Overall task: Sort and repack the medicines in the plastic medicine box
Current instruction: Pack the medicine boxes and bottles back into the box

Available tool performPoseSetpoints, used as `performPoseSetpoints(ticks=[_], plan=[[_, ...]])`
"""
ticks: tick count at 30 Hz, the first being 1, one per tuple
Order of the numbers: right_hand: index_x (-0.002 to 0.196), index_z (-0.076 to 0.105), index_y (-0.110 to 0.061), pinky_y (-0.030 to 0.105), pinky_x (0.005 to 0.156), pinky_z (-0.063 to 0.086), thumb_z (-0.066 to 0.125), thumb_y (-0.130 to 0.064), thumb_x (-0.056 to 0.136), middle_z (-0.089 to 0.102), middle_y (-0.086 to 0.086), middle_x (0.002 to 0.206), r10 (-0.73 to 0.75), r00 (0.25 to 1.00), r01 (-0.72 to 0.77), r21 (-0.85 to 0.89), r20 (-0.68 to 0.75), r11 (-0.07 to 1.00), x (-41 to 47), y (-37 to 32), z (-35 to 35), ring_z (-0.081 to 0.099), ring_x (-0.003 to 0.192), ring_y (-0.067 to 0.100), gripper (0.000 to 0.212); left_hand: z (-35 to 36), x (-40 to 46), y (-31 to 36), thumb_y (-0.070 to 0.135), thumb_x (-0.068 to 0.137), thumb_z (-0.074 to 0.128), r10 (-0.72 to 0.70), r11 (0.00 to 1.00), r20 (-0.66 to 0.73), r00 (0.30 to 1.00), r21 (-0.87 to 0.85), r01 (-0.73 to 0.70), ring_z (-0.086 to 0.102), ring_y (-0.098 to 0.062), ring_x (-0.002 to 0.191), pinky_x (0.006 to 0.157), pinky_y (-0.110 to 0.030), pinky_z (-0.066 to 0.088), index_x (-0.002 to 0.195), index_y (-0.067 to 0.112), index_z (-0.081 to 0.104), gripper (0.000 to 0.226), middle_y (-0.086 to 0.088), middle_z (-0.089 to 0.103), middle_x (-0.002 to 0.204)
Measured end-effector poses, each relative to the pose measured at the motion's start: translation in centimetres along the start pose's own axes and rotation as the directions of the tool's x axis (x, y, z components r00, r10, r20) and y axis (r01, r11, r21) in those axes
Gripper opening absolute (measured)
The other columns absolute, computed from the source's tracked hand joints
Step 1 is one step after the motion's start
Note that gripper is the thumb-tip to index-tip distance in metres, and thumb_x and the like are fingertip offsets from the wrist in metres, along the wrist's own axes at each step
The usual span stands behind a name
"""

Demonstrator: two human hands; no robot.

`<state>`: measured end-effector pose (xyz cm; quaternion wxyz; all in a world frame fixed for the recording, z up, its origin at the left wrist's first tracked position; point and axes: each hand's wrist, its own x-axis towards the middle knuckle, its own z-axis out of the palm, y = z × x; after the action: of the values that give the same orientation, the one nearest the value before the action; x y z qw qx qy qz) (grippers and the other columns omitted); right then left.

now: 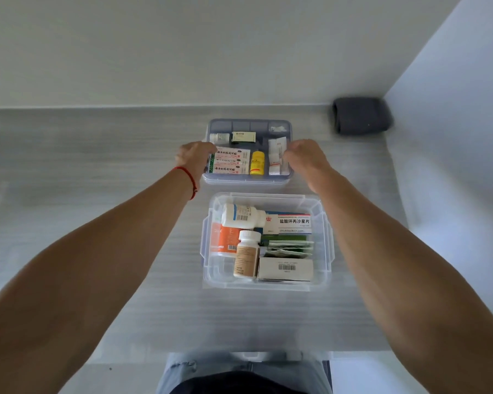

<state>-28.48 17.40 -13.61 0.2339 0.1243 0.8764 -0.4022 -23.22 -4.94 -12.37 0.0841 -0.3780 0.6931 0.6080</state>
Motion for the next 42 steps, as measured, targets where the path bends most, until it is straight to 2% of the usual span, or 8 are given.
performPoseSetpoints(ticks=[4,9,13,17,22,30,36,42], plan=[[0.073,0.058,-0.016,0.026,0.058,0.044,0.055,-0.011,0.089,0.069,0.021,0.102,0.049,0.993,-0.029,0.188,-0.106,0.982,0.0,-0.6,-0.4,0.063,0.085,0.024,0.017,-0.5,0.7,0.7,0.011,0.087,0.060,0.007,0.997,-0.055,0.998,0.071,-0.003,0.058,-0.022,0.095,0.100,-0.042,0.053,0.070,0.025,0.054,0.023,0.006,0.057,0.078],[0.074,0.071,-0.005,0.028,0.055,0.037,0.055,-0.007,0.073,0.059,0.003,0.070,-0.002,0.965,0.077,0.275,-0.262,0.958,-1.7,-1.5,-2.6,0.053,0.066,0.013,0.016,-0.8,-2.2,2.5,-0.004,0.084,0.061,0.180,0.983,-0.221,0.959,-0.002,-0.185,0.068,-0.009,0.074,0.051,-0.007,0.048,0.064,0.027,0.069,0.038,0.012,0.072,0.072],[0.095,0.080,-0.006,0.023,0.072,0.048,0.059,-0.003,0.078,0.079,0.006,0.091,-0.105,0.929,0.207,0.264,-0.355,0.942,-5.2,-1.4,-4.9,0.071,0.091,0.007,0.027,-0.8,-5.1,3.1,-0.005,0.083,0.064,0.275,0.946,-0.220,0.936,-0.111,-0.304,0.071,-0.012,0.087,0.066,-0.012,0.056,0.106,0.015,0.075,0.033,0.003,0.076,0.099],[0.109,0.078,-0.019,0.017,0.079,0.053,0.065,-0.003,0.083,0.075,-0.009,0.095,-0.131,0.915,0.259,0.305,-0.381,0.916,-8.8,0.1,-6.5,0.071,0.094,0.008,0.034,-1.1,-9.5,2.1,-0.011,0.084,0.063,0.316,0.919,-0.203,0.927,-0.177,-0.353,0.070,-0.014,0.087,0.074,-0.022,0.060,0.108,0.010,0.073,0.033,-0.002,0.074,0.099],[0.105,0.073,-0.030,0.032,0.094,0.058,0.064,-0.011,0.075,0.075,-0.011,0.099,-0.220,0.915,0.313,0.249,-0.338,0.917,-13.8,3.9,-6.4,0.071,0.096,0.007,0.037,-2.3,-14.5,-1.7,-0.009,0.088,0.061,0.313,0.933,-0.144,0.939,-0.136,-0.332,0.072,-0.015,0.092,0.072,-0.019,0.059,0.100,0.018,0.072,0.032,-0.001,0.074,0.099],[0.113,0.070,-0.017,0.026,0.089,0.057,0.067,0.001,0.087,0.073,-0.008,0.106,-0.234,0.936,0.299,0.240,-0.264,0.923,-18.9,9.1,-4.0,0.070,0.096,0.006,0.032,-2.8,-17.4,-7.7,0.004,0.088,0.066,0.365,0.931,-0.204,0.909,0.082,-0.355,0.074,-0.012,0.083,0.061,-0.016,0.057,0.101,0.014,0.072,0.017,0.001,0.075,0.095],[0.117,0.065,-0.016,0.003,0.071,0.050,0.069,-0.002,0.091,0.071,-0.006,0.108,-0.258,0.937,0.301,0.165,-0.237,0.939,-20.6,11.8,-2.1,0.066,0.093,0.000,0.030,-2.9,-18.0,-9.8,0.006,0.086,0.068,0.357,0.931,-0.207,0.911,0.162,-0.328,0.072,-0.015,0.079,0.055,-0.014,0.054,0.098,0.020,0.072,0.019,0.005,0.074,0.094],[0.123,0.062,-0.020,0.017,0.074,0.055,0.072,-0.010,0.090,0.064,-0.006,0.115,-0.310,0.919,0.311,-0.035,-0.246,0.950,-20.6,12.4,-1.6,0.063,0.094,0.008,0.036,-3.0,-17.8,-10.9,0.006,0.083,0.069,0.410,0.894,-0.188,0.892,0.276,-0.353,0.065,-0.011,0.074,0.061,-0.015,0.052,0.098,0.018,0.073,0.020,0.006,0.073,0.090]])
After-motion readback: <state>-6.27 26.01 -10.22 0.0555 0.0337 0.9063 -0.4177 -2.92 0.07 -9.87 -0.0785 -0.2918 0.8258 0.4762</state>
